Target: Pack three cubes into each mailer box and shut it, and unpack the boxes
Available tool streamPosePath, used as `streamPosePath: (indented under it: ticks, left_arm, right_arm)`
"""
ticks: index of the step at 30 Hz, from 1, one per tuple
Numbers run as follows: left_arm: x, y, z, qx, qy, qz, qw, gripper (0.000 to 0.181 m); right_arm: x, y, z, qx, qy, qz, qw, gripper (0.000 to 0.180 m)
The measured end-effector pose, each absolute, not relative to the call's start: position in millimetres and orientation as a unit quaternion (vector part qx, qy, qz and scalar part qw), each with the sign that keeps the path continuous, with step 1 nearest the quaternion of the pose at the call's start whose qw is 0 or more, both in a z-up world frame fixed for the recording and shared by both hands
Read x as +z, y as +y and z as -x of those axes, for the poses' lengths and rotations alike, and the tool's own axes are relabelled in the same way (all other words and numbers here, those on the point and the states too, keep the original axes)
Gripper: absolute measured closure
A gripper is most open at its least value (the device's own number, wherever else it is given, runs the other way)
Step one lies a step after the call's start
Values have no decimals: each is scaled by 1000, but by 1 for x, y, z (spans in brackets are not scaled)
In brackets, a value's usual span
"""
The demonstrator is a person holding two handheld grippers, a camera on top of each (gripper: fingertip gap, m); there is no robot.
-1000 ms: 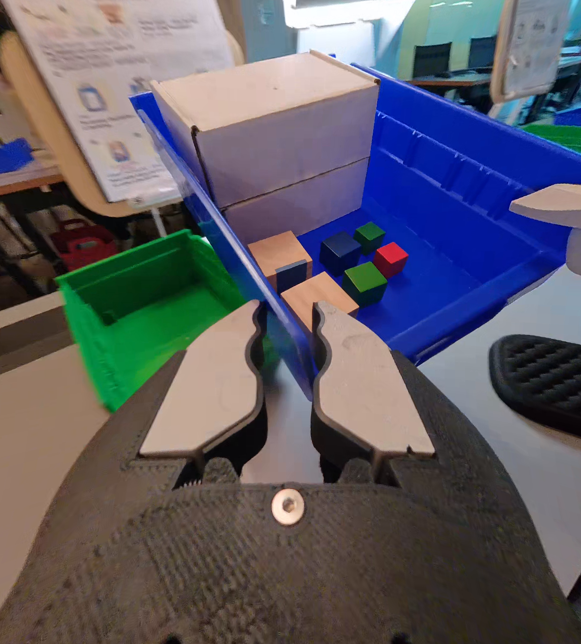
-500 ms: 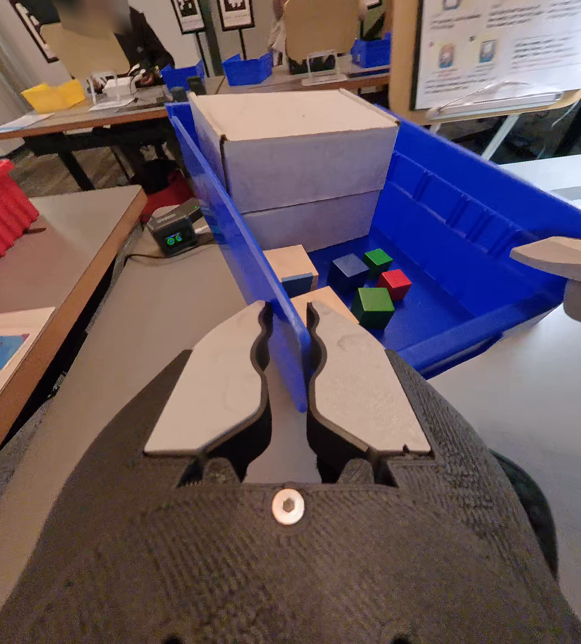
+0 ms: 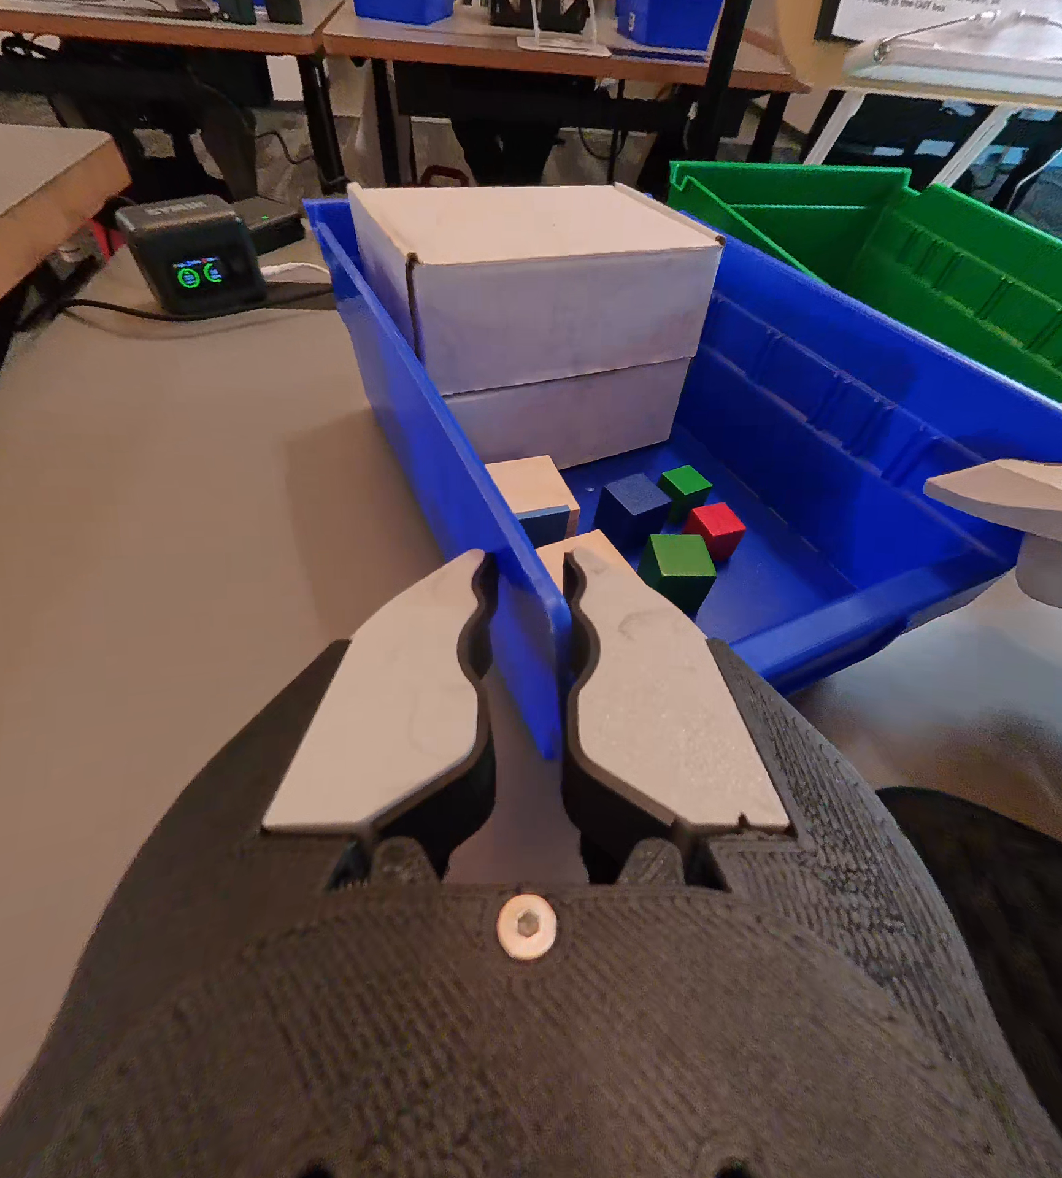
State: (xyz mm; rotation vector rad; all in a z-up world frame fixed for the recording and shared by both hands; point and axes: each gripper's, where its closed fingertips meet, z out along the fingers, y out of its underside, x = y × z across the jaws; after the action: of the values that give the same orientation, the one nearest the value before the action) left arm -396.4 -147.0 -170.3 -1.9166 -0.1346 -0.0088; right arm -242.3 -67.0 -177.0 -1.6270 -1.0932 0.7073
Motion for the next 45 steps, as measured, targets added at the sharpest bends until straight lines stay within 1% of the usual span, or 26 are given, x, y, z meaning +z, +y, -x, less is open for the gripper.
streamPosePath:
  ticks: [3,4,5,6,8,11,12,14,16,18,19,21,22,23,26,29,33,39,45]
  left_arm:
    - [-178,-138,389,-13,-35,820,571,161]
    - [-179,-136,387,-9,-24,820,572,160]
    - [-179,-136,385,-4,-10,821,571,155]
    - [-174,-138,384,1,4,816,578,149]
    - [-150,-144,386,20,17,795,606,140]
    - [-116,-153,367,14,82,782,618,134]
    - [-115,-154,352,-7,116,791,600,126]
    - [-126,-155,321,-41,187,817,544,118]
    - [-147,-153,294,-55,253,831,492,109]
    - [-175,-148,279,-38,302,849,432,104]
    - [-189,-145,278,-19,321,857,403,104]
    - [-212,-141,277,4,346,871,347,108]
    - [-221,-140,275,7,356,874,329,112]
    - [-226,-137,275,15,364,875,320,114]
    - [-236,-127,284,60,377,876,296,133]
    - [-240,-123,279,61,401,867,289,137]
    - [-242,-116,267,49,423,852,303,146]
    - [-242,-102,263,46,423,852,306,149]
    - [-242,-80,264,46,432,847,306,149]
  right_arm:
    - [-182,-64,229,266,-493,662,497,153]
    - [-179,-64,224,269,-506,655,493,149]
    - [-174,-63,216,271,-517,650,487,138]
    - [-169,-62,208,272,-533,644,477,127]
    - [-161,-57,189,266,-572,630,454,114]
    - [-170,-29,157,183,-642,615,420,110]
    - [-178,-18,149,153,-666,610,401,106]
    - [-192,2,139,95,-704,590,384,109]
    - [-210,12,137,47,-743,567,352,112]
    - [-234,7,136,44,-773,562,290,115]
    - [-244,3,134,47,-781,567,259,119]
    - [-250,11,133,19,-775,572,267,141]
    - [-251,10,131,14,-772,575,269,145]
    - [-251,10,129,7,-772,570,280,145]
    - [-250,3,113,7,-764,579,284,146]
    - [-250,0,83,0,-750,593,292,146]
    - [-249,1,29,-17,-718,628,298,146]
    - [-249,13,-55,-51,-669,674,310,146]
    - [-248,41,-119,-88,-634,708,298,146]
